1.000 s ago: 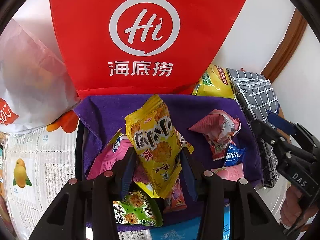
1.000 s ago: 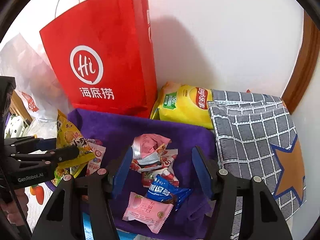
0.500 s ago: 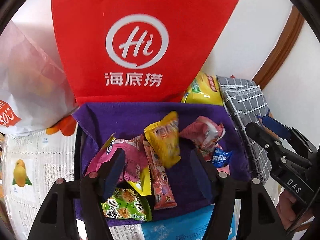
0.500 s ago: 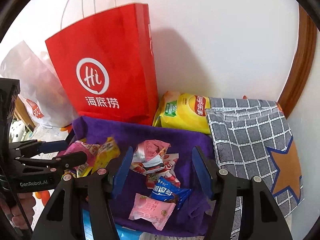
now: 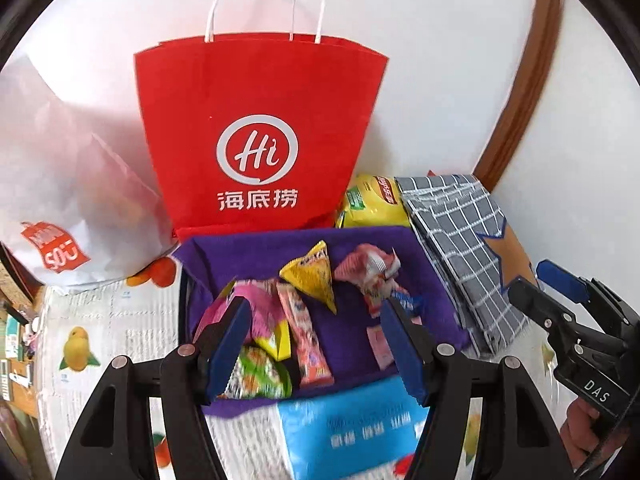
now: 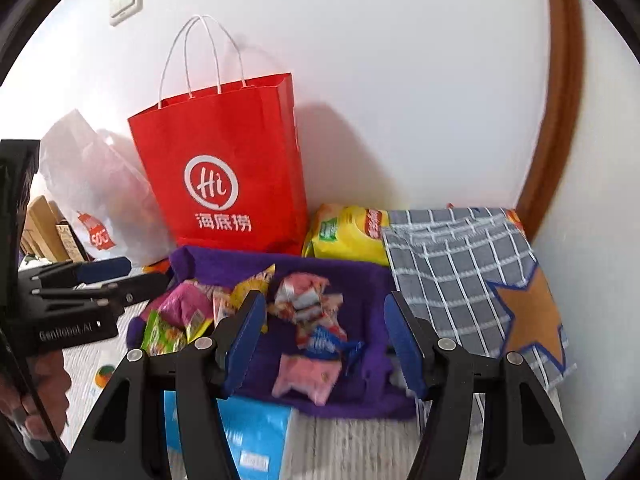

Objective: Organize snacks
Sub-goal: 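Move both open tools back toward the remaining snacks beside the tissue pack, then grasp the red candy packet with the right tool while the left tool grasps the pink pastry packet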

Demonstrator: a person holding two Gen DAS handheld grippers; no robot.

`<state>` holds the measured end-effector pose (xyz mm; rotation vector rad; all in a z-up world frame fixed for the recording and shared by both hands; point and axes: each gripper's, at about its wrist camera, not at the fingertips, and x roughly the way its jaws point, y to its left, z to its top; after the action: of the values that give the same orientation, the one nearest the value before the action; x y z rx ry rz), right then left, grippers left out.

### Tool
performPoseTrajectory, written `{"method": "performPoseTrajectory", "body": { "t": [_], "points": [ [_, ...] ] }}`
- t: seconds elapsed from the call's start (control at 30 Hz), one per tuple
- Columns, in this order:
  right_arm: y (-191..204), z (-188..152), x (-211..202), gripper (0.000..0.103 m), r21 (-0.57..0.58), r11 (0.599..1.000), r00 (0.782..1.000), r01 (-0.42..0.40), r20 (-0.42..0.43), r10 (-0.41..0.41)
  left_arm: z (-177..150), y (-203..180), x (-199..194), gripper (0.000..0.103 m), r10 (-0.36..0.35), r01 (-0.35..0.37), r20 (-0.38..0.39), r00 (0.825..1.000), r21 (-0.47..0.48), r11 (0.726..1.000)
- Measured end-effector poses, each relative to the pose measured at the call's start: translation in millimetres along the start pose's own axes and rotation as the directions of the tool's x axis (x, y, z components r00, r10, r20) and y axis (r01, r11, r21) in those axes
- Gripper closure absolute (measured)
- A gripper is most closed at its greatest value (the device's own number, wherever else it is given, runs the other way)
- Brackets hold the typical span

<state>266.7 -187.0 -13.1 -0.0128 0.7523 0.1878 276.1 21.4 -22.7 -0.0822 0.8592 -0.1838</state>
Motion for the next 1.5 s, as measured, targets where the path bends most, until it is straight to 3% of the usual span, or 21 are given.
{"method": "performPoseTrajectory", "body": {
  "t": [0.17, 0.37, 0.67, 0.93, 1.03, 1.2, 1.37, 1.5],
  "points": [
    [2.9, -23.9, -23.7, 0.040, 0.040, 0.998, 0.998, -0.054, -0.035, 0.056, -29.1, 3.2, -25.9, 0.038, 0.002, -0.002, -0.008, 1.000, -0.011, 1.000],
    [22.7, -58.1, -57.0, 0.039, -0.021, 0.999, 0.999, -0.035, -0.021, 0.035, -73.4, 8.1, -49.3, 0.037, 0.037, -0.037, -0.013, 0.999, -0.017, 0.999],
    [32.0, -123.6, -68.9, 0.039, -0.045, 0.998, 0.996, -0.039, -0.086, 0.035, -135.5, 23.5, -62.3, 0.037, 0.040, -0.043, -0.045, 0.998, -0.068, 0.997],
    [29.4, -174.6, -33.3, 0.041, -0.065, 0.998, 0.983, -0.005, -0.182, -0.007, -168.3, 37.0, -62.1, 0.037, 0.066, -0.072, -0.074, 0.995, -0.091, 0.993],
    [27.7, -182.3, -15.8, 0.047, -0.060, 0.997, 0.972, -0.040, -0.234, 0.025, -176.8, 40.9, -56.7, 0.037, 0.077, -0.086, -0.090, 0.993, -0.096, 0.992],
    [33.8, -194.8, 6.5, 0.047, -0.088, 0.991, 0.957, -0.103, -0.280, 0.074, -193.3, 45.9, -42.5, 0.037, 0.101, -0.115, -0.131, 0.986, -0.104, 0.988],
    [37.7, -200.9, 24.6, 0.047, -0.098, 0.989, 0.948, -0.115, -0.309, 0.080, -201.2, 44.1, -34.2, 0.037, 0.077, -0.094, -0.153, 0.985, -0.103, 0.990],
    [33.4, -200.0, 31.8, 0.059, -0.098, 0.989, 0.951, -0.108, -0.299, 0.074, -205.2, 36.6, -29.7, 0.037, 0.055, -0.070, -0.160, 0.986, -0.088, 0.994]
  ]
}}
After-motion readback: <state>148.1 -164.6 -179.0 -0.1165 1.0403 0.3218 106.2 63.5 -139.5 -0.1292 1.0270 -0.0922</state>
